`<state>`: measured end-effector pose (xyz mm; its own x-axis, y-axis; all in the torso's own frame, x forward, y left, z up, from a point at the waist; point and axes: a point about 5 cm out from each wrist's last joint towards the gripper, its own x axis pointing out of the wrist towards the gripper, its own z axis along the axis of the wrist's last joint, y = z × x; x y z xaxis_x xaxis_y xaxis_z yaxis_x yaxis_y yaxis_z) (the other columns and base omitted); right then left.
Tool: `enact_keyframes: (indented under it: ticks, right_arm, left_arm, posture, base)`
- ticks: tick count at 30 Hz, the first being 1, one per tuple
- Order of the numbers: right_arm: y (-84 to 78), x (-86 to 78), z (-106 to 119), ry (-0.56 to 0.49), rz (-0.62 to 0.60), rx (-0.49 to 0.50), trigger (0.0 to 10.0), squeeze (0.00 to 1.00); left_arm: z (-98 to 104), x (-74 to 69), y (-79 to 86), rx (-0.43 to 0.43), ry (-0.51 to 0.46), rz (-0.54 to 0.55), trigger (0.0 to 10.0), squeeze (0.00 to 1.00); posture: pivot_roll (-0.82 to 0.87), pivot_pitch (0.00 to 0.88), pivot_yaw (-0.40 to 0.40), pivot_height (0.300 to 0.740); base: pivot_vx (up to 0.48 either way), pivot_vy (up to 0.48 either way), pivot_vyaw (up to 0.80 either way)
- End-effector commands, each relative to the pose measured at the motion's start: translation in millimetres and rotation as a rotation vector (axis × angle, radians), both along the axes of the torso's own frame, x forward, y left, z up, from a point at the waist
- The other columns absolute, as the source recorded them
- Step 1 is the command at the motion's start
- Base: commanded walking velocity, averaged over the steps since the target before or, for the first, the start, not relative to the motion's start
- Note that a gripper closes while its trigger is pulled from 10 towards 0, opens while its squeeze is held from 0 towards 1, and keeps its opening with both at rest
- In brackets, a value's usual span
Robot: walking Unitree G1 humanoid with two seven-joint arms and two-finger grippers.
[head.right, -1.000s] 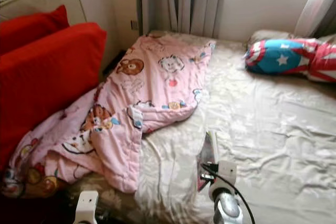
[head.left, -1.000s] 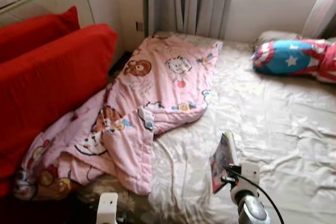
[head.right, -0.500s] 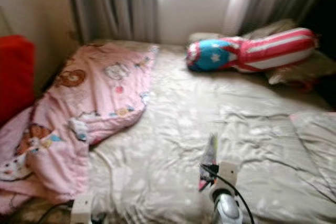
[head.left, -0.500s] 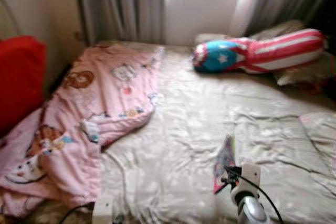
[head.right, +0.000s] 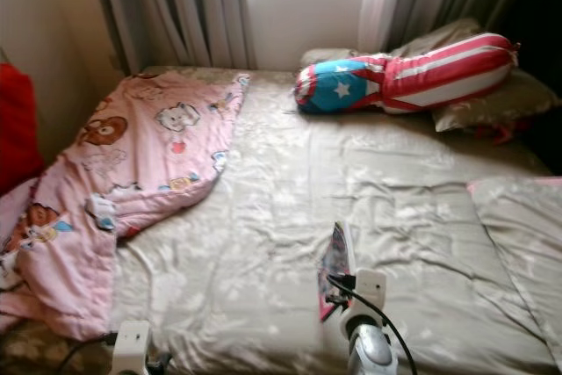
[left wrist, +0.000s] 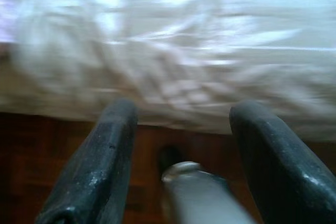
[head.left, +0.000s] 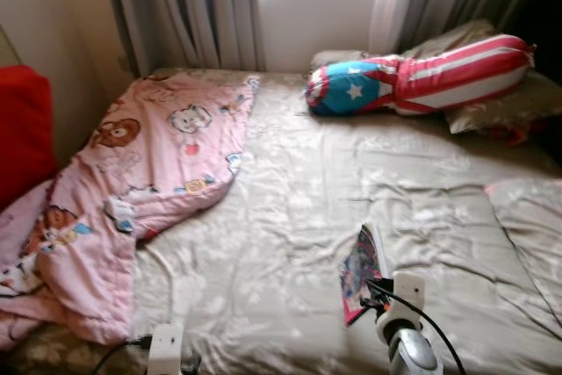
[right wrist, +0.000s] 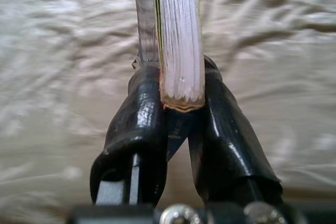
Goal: Clean up the room
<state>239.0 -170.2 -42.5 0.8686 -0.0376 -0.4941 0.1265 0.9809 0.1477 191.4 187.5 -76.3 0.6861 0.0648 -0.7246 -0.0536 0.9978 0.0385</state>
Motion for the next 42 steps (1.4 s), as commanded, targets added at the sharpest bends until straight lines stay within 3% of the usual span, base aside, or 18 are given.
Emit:
enact_keyframes:
  ticks: [1,18,42]
  right_arm:
    - [0.8,11.1,9.1,-0.051,0.000,0.001,10.0,0.00]
    - [0.8,7.3,5.5,-0.027,0.004,0.000,10.0,0.00]
    - [0.8,4.7,3.1,-0.010,-0.007,0.002,10.0,0.00]
  left_arm:
    - [-0.9,-2.8,5.7,0.015,0.013,0.000,10.0,0.00]
    - [-1.3,-4.1,6.5,0.017,0.015,-0.002,10.0,0.00]
    - [-1.6,-5.5,7.6,0.002,0.010,0.015,10.0,0.00]
  posture:
    - [-0.04,0.000,-0.045,0.740]
    - [-0.04,0.000,-0.044,0.740]
    - [-0.04,0.000,-0.043,0.740]
  base:
    - [0.000,-0.296,0.00]
    - [0.000,-0.296,0.00]
    - [0.000,0.000,-0.02]
